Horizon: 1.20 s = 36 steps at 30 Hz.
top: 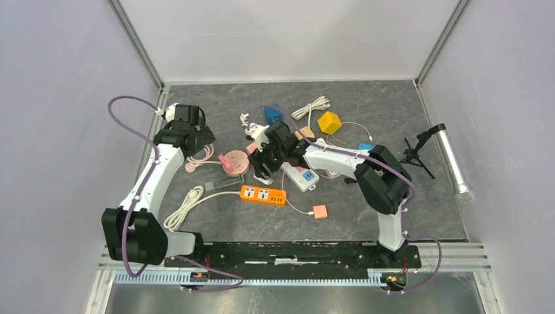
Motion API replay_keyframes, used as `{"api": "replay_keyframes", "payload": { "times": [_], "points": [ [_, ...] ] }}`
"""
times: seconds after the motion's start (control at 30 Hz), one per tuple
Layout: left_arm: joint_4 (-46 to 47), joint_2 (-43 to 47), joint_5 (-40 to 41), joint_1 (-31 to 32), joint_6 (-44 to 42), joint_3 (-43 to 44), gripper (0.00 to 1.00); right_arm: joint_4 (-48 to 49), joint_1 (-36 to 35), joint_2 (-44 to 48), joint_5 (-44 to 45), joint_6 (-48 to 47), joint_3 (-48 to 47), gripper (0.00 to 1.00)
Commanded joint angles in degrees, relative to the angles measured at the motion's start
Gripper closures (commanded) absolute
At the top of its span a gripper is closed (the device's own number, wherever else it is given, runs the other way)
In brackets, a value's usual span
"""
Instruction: Pull the plug off the socket
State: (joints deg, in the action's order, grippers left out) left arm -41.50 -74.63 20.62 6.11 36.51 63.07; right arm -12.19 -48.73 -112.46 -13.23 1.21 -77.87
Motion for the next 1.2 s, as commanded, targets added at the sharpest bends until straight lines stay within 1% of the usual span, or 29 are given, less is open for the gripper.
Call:
{"api": "replay_keyframes", "payload": {
  "times": [0.0,0.17,0.33,0.47,0.77,0.93,1.0,1.1,1.17],
  "points": [
    [-0.2,0.5,5.1,-0.3,2.0,-0.4,0.00,9.1,0.0,5.8,-1.0,0.9,-0.8,0.21],
    [0.0,3.0,8.4,-0.3,2.5,-1.4,0.00,14.4,-2.3,4.5,-2.1,1.7,-3.8,0.19],
    [-1.4,3.0,9.3,-0.6,4.9,-1.6,0.00,14.8,-6.3,-0.7,2.3,1.5,-9.5,0.18],
    [-1.7,3.0,8.8,-1.3,6.7,-2.4,0.00,17.7,-7.8,-3.6,5.2,5.2,-10.4,0.18],
    [-1.7,1.7,5.0,-3.6,8.0,-3.2,0.00,16.8,-8.4,-12.0,5.7,5.4,-15.4,0.25],
    [-1.7,0.0,1.4,-4.6,8.6,-3.6,0.00,16.3,-8.2,-14.6,8.8,6.5,-19.4,0.31],
    [-1.4,-0.6,0.3,-4.8,8.6,-3.7,0.00,17.1,-7.9,-15.1,9.1,7.9,-19.9,0.35],
    [-1.4,-1.1,-1.1,-5.0,9.0,-3.9,0.00,16.8,-7.3,-16.3,9.0,10.8,-21.0,0.52],
    [-1.3,-1.4,-1.9,-5.1,9.2,-4.0,0.00,15.8,-7.0,-17.0,9.4,12.5,-21.6,0.61]
  ]
}}
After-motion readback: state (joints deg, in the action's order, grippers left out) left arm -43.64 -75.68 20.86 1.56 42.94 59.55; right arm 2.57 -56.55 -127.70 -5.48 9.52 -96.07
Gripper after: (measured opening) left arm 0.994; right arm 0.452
